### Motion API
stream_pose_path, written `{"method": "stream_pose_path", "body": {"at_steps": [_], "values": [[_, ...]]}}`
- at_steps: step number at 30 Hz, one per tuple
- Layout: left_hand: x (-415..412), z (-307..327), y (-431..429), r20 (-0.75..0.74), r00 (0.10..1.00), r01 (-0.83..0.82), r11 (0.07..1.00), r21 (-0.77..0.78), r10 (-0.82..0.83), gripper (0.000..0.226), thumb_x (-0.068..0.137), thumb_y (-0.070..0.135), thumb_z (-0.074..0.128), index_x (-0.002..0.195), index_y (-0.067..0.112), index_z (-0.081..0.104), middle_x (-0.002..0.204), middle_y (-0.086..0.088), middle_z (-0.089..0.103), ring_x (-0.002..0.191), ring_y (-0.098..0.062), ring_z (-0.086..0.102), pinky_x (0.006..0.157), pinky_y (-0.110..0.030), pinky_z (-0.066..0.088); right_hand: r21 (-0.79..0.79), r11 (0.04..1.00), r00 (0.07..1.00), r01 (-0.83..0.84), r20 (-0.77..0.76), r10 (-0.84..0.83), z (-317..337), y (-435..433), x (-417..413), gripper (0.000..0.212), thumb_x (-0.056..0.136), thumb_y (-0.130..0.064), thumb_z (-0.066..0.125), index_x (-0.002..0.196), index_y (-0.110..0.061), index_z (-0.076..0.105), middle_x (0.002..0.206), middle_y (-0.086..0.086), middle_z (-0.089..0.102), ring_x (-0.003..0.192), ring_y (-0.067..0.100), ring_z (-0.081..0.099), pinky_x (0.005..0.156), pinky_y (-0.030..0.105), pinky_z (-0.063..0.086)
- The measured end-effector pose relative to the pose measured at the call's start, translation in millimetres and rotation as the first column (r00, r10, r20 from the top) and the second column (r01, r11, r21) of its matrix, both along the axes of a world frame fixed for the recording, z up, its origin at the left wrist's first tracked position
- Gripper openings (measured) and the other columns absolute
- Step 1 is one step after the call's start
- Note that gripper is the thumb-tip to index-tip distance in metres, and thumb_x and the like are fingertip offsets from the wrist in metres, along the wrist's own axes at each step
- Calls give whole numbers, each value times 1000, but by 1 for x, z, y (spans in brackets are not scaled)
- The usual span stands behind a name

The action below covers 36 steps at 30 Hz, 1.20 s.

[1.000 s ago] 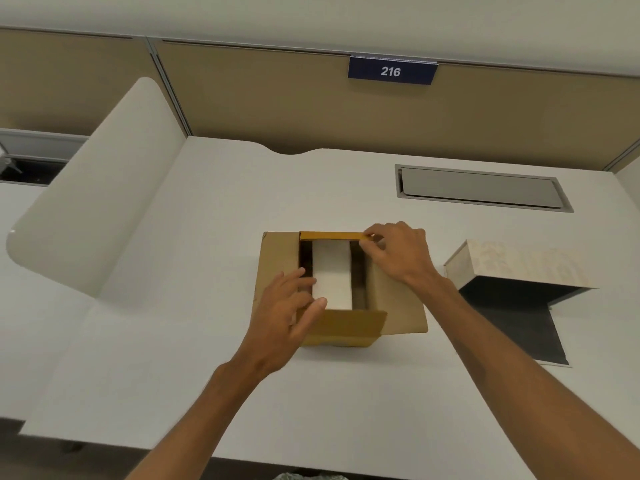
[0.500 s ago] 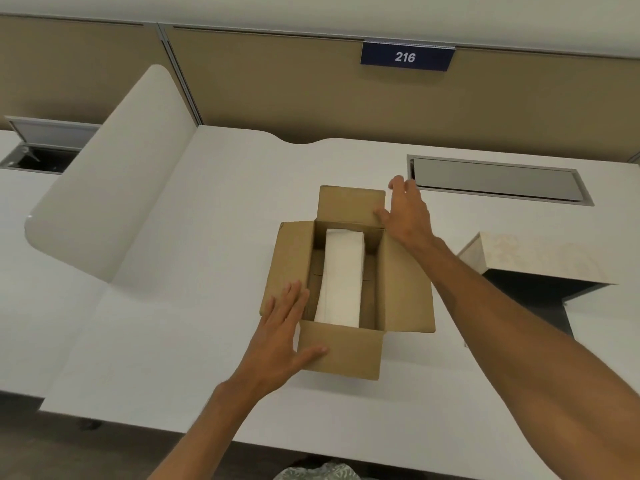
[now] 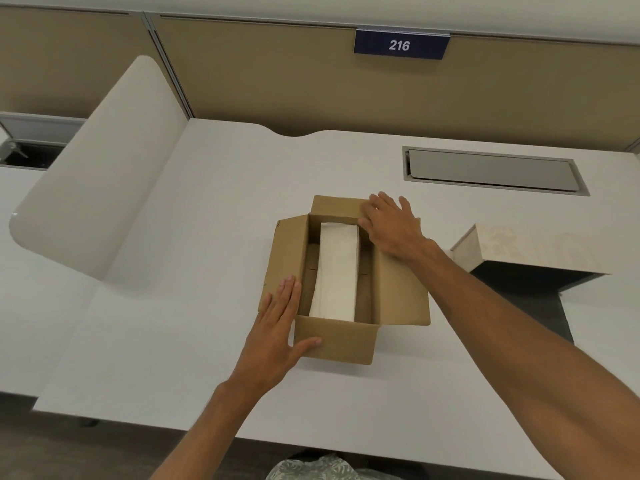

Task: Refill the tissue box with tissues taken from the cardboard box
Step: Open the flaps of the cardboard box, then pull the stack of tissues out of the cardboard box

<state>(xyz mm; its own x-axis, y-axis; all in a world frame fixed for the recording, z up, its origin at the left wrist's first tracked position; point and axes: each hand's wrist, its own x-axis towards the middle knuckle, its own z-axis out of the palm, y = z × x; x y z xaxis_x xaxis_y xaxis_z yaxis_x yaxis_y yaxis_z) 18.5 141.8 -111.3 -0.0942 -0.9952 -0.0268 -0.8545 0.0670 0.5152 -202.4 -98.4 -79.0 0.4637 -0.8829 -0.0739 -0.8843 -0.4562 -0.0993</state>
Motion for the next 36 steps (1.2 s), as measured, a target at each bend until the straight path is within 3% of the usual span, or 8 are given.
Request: {"method": "stream_pose_path", "body": {"at_steps": [5, 8, 10, 15, 20, 24, 32, 36], "values": [[-4, -2, 0, -31, 999, -28, 1000, 3, 28, 99, 89, 62, 56, 157, 30, -8, 164, 19, -15, 150, -2, -12, 123, -32, 2, 1, 1000, 1000, -1, -6, 1, 0, 3, 2, 26, 103, -21, 37, 103, -12, 61, 110, 9, 67, 116, 29, 53, 110, 48, 28], [-5, -2, 0, -28, 999, -33, 999, 7, 34, 100, 88, 59, 58, 157, 29, -8, 164, 18, -14, 150, -2, -12, 122, -34, 4, -17, 999, 998, 39, 48, -38, 12, 13, 10, 32, 102, -25, 43, 128, -8, 52, 136, 13, 55, 132, 30, 42, 117, 50, 23], [-5, -3, 1, -25, 999, -30, 1000, 0, 30, 100, 88, 59, 58, 157, 28, -7, 165, 16, -13, 151, -3, -10, 123, -35, 4, -40, 991, 965, 128, 237, -115, 26, 35, 22, 49, 100, -27, 51, 143, -6, 40, 151, 13, 41, 144, 30, 32, 121, 49, 21], [-5, -4, 1, -37, 999, -32, 999, -19, 31, 97, 90, 58, 57, 158, 26, -5, 166, 12, -8, 152, -5, -6, 124, -38, 8, 160, 923, 773, 350, 508, -381, 36, 114, 60, 62, 94, -32, 60, 148, -14, 35, 154, 6, 37, 138, 24, 41, 108, 42, 45], [-11, -1, 0, -78, 995, -64, 998, 4, 64, 97, 89, 49, 63, 158, 25, 1, 167, 11, -6, 151, -4, -7, 124, -37, 3, 602, 653, 615, 460, 315, -723, 17, 135, 83, 91, 93, -38, 61, 157, -11, 2, 164, 13, 14, 148, 35, 25, 114, 48, 38], [-16, 0, 0, -107, 991, -83, 996, 22, 85, 94, 90, 42, 66, 158, 23, 4, 167, 9, -4, 152, -6, -6, 125, -40, 2, 721, 470, 514, 510, 183, -838, 3, 133, 89, 88, 94, -33, 58, 156, -9, 1, 155, 17, 36, 136, 38, 43, 105, 49, 47], [-16, -7, 0, -134, 987, -82, 997, 13, 83, 92, 92, 37, 66, 158, 23, 4, 167, 9, -3, 152, -6, -5, 125, -39, 2, 629, 473, 512, 617, 135, -848, -4, 126, 99, 83, 91, -25, 64, 153, -2, 14, 152, 20, 38, 135, 38, 42, 104, 48, 47], [-16, -8, -1, -139, 986, -89, 996, 23, 92, 93, 91, 37, 66, 158, 24, 3, 167, 11, -4, 152, -5, -6, 124, -37, -1, 655, 424, 439, 626, 153, -885, -4, 118, 96, 64, 88, -24, 66, 142, -3, 39, 141, 19, 49, 125, 35, 50, 98, 43, 51]]}}
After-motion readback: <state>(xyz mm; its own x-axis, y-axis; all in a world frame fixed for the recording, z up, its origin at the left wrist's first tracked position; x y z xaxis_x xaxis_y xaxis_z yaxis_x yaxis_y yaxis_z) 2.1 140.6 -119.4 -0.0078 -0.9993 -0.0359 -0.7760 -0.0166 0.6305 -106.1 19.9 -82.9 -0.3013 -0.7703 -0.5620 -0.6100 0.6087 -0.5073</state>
